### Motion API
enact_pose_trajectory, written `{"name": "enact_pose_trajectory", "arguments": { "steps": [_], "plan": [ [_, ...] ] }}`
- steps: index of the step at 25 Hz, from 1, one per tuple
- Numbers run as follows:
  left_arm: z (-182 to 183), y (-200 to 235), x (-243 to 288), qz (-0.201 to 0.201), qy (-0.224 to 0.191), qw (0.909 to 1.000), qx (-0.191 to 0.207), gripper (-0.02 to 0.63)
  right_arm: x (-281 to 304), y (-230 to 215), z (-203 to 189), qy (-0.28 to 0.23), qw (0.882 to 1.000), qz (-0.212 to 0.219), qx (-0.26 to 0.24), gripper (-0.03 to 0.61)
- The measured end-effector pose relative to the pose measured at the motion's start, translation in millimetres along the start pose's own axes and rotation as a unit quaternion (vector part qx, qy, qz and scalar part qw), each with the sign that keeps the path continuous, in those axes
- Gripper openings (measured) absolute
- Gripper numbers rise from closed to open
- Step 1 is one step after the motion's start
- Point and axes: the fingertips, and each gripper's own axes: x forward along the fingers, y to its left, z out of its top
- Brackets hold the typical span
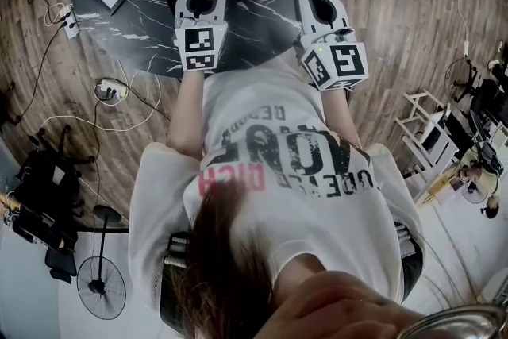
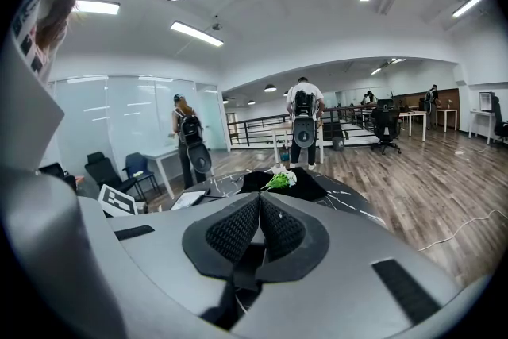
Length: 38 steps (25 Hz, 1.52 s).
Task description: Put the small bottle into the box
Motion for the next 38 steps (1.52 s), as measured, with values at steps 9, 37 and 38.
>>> {"name": "enact_pose_trajectory", "arguments": {
  "steps": [9, 37, 38],
  "plan": [
    [-5.5, -3.8, -6.1, -0.008, 0.011, 0.9997, 0.022, 0.144, -2.8, 2.3, 3.6, -0.008, 1.000, 0.001, 0.000, 0.002],
    [-23.0, -14.6, -16.0, -0.017, 0.056, 0.9953, 0.076, 0.144, -23.6, 13.7, 1.7, -0.019, 1.000, -0.004, 0.001, 0.003],
    [-23.0, -14.6, -16.1, -0.017, 0.056, 0.9953, 0.077, 0.144, -24.2, 13.9, 1.6, -0.019, 1.000, -0.005, 0.001, 0.002]
  ]
}}
